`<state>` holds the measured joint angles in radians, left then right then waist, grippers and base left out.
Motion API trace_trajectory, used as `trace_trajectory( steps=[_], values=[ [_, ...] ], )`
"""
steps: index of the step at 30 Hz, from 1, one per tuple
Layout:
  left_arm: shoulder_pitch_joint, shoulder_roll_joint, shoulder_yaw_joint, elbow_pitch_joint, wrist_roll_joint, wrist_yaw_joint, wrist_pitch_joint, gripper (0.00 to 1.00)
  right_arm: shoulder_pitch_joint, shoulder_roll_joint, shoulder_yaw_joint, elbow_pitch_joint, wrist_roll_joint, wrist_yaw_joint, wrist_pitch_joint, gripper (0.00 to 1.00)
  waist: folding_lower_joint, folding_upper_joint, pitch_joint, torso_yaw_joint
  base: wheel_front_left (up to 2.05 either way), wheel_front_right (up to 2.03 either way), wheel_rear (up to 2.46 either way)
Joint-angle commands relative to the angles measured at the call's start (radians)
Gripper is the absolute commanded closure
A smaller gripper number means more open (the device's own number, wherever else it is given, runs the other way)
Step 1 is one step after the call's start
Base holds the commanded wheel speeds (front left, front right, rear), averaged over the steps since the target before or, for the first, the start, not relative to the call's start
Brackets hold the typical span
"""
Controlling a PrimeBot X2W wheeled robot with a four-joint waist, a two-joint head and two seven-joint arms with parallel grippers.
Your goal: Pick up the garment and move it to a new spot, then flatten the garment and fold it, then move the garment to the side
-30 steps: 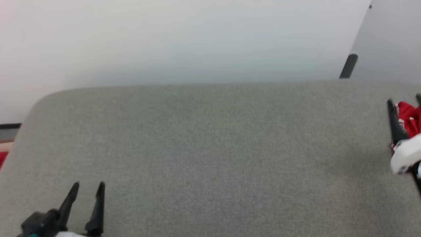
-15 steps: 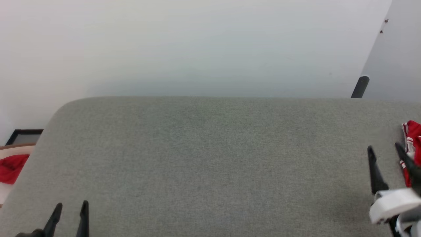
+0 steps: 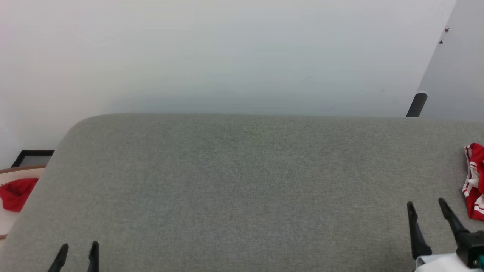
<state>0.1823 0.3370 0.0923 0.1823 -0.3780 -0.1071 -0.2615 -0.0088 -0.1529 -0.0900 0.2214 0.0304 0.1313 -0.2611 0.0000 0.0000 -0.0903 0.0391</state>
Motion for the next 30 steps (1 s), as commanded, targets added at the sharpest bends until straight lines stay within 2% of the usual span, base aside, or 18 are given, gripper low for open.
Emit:
trace_trajectory(
  steps=[1,13,30],
  values=[
    [0.007,-0.004,0.009,0.004,0.009,-0.007,-0.004,0.0,0.024,0.009,0.004,-0.015,-0.009,-0.001,-0.004,0.0,0.0,0.0,-0.002,-0.001,0.0,0.0,0.0],
    [0.027,-0.025,0.029,0.004,0.031,-0.022,-0.004,0.0,0.107,0.054,0.038,-0.077,-0.023,-0.001,-0.004,0.0,0.0,0.0,-0.009,-0.005,0.0,0.0,0.0],
    [0.035,-0.026,0.032,-0.015,0.057,-0.024,-0.004,0.0,0.122,0.071,0.058,-0.092,-0.017,-0.001,-0.004,0.0,0.0,0.0,-0.007,-0.015,0.0,0.0,0.0]
  ],
)
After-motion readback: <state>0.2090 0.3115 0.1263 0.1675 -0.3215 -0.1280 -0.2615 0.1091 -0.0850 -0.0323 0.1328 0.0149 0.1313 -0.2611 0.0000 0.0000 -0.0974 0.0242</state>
